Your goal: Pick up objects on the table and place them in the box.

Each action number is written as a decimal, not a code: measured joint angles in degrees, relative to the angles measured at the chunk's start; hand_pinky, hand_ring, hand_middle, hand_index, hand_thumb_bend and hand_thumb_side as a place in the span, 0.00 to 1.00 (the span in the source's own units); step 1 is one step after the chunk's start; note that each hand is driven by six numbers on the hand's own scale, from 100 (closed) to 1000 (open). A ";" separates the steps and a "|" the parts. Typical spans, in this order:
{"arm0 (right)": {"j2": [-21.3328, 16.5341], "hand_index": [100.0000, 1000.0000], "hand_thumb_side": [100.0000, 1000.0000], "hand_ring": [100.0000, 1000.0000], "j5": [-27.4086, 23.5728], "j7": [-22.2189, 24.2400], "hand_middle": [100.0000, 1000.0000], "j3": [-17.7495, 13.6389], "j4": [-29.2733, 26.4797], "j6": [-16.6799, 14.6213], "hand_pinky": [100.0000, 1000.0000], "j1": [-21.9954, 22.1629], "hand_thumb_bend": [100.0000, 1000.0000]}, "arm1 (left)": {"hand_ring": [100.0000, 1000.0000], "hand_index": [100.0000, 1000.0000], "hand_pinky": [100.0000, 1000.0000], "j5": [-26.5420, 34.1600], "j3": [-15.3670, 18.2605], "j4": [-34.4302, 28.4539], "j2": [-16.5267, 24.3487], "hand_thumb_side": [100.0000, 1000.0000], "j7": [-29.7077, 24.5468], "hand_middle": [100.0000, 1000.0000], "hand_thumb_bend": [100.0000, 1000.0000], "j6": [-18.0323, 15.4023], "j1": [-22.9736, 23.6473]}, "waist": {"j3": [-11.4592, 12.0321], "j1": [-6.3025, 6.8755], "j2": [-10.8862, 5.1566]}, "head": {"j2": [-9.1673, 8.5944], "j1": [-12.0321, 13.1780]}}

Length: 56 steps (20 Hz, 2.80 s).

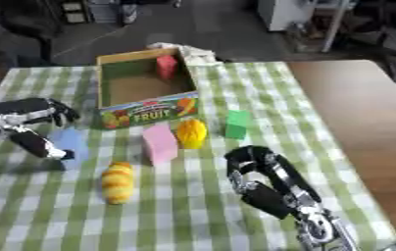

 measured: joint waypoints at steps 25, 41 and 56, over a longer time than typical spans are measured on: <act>0.00 0.67 0.43 0.71 0.00 1.08 0.54 0.33 0.32 0.02 0.62 0.00 0.00 | 0.46 0.70 0.55 4.90 2.29 -10.46 6.35 0.04 0.64 0.47 0.32 -0.73 -3.79 | -0.61 0.00 -0.02 | 0.00 0.23; 0.57 0.67 0.45 0.71 -0.08 2.28 0.54 1.09 0.34 -0.23 0.62 -1.08 0.00 | 0.51 0.75 0.60 -11.73 7.78 4.63 -4.66 0.03 9.89 0.52 0.38 -9.08 -11.85 | -5.74 -0.61 1.74 | 0.00 2.89; 0.62 0.67 0.45 0.71 -0.24 2.58 0.54 1.39 0.35 -0.25 0.62 -1.14 0.00 | 0.72 0.90 0.75 -15.45 9.87 11.02 -6.85 0.41 9.43 0.78 0.46 -13.35 -11.38 | -6.25 -0.60 2.04 | 0.00 3.21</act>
